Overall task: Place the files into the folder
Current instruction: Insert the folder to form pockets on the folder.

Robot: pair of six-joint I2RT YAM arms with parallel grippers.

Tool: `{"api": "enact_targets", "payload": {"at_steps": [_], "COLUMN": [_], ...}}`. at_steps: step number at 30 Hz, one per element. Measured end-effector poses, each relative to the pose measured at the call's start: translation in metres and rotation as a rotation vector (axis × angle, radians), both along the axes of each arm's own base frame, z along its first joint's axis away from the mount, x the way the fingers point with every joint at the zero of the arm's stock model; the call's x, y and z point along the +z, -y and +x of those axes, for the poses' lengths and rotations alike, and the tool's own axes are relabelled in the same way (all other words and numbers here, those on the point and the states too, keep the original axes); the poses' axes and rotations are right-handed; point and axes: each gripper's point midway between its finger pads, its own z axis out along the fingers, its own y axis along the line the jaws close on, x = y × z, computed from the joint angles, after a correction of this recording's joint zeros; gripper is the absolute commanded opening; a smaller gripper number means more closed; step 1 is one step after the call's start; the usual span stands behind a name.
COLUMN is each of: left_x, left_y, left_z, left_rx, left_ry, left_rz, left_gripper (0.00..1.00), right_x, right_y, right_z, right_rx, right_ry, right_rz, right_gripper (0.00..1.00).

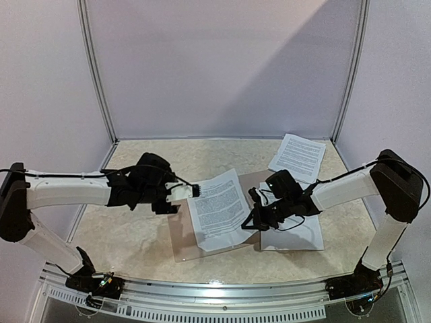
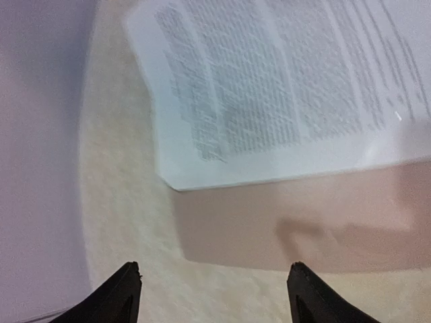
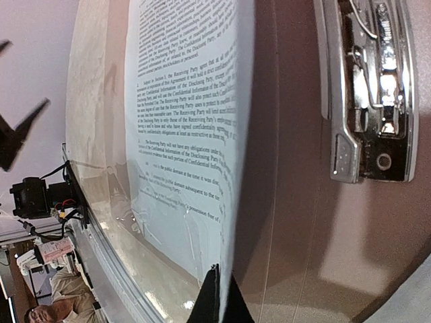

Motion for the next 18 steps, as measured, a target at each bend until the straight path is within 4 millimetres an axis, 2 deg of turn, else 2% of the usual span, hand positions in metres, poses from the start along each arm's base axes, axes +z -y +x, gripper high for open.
{"api": "enact_targets", "payload": {"at_steps": [3,5,12,18], "left_x": [-0.058,-0.084,-0.088,-0.088], "left_y": [-0.033,-0.052,-0.043,-0.027], "left_z": [-0.038,-0.06,-0.066,-0.06], "left_rx": [0.006,0.018,0.038,0.027], "left_ry": [-0.152,-0.237,-0.252,-0.22], "left_rz": [0.102,0.156,0.09,0.047], "left_gripper": [0.67,0.66,0.64,0.63], "right_x": [-0.001,-0.002,-0.004,-0.014], "right_y": [-0.002,-0.002,-0.002,-0.005], "right_z": [0.001,0.001,0.003,0.007], "right_rx": [-0.002,-0.005,-0.044,-0.108], "right_ry": [-0.001,-0.003,-0.013,-0.035], "right_rz": [0.012,0.013,0.029,0.035], "right_gripper": [0.0,0.0,0.0,0.0]}}
